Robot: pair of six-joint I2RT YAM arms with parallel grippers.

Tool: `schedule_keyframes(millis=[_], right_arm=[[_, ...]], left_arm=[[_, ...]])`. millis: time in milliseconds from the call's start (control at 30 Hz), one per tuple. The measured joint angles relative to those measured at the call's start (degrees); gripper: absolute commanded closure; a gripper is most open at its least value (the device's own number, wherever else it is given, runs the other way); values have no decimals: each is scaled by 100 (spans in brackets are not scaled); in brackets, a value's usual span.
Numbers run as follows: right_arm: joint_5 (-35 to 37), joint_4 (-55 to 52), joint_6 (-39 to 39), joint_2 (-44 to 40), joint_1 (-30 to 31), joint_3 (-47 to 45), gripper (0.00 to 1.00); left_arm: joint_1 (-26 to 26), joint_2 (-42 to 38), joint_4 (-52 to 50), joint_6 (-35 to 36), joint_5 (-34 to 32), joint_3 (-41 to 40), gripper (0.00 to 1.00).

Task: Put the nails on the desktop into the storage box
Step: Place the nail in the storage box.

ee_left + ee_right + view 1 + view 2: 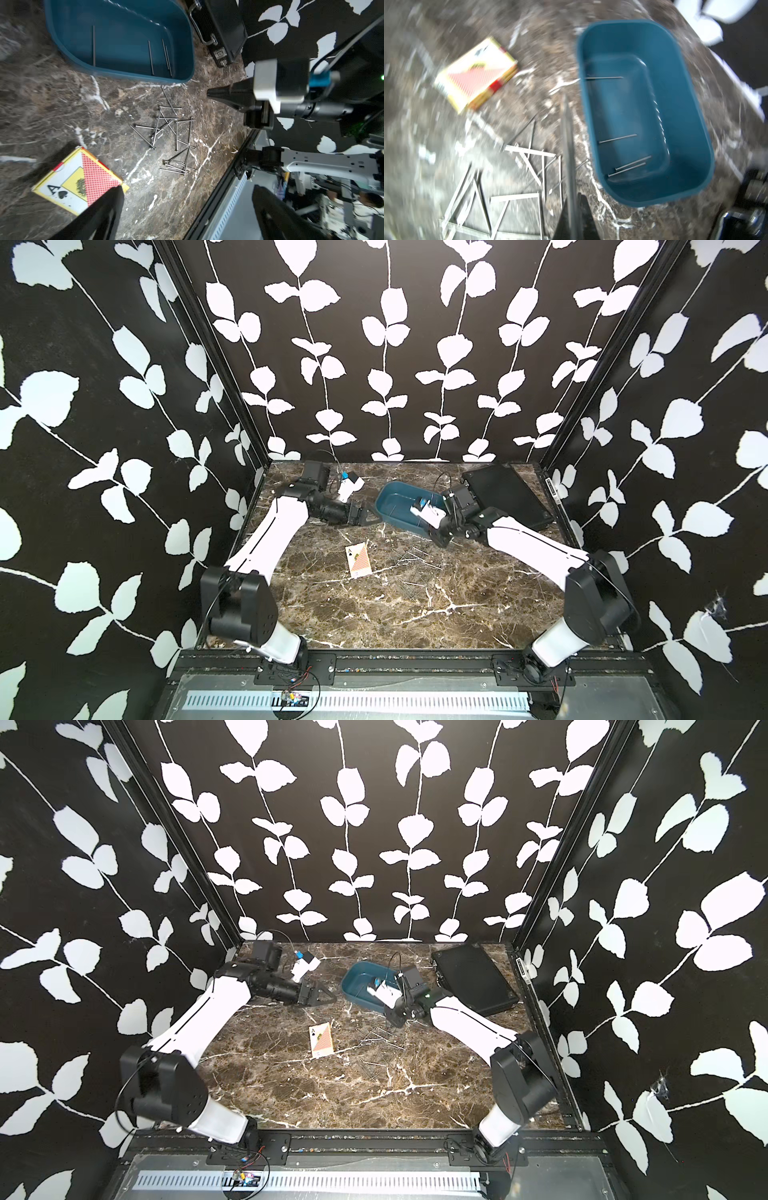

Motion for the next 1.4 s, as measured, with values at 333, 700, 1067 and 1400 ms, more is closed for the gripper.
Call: schedule_keyframes(millis=[333,700,1067,1400], right_arm=[[402,-275,4297,1456,-59,1620,100],[782,-756,6109,2551,-59,2140,100],[894,-1231,6358,2747,-57,2522,78],[1108,-1290,6102,2621,9,2518,69]], left_arm=[[-72,-249,1200,-1261,-688,-1130,2],[-203,-627,1261,-1394,-940,-1346,1],[-260,-671,1217,-1434,-1379,-1585,1],[-673,-682,1239,-1320,-1576,-1727,2]])
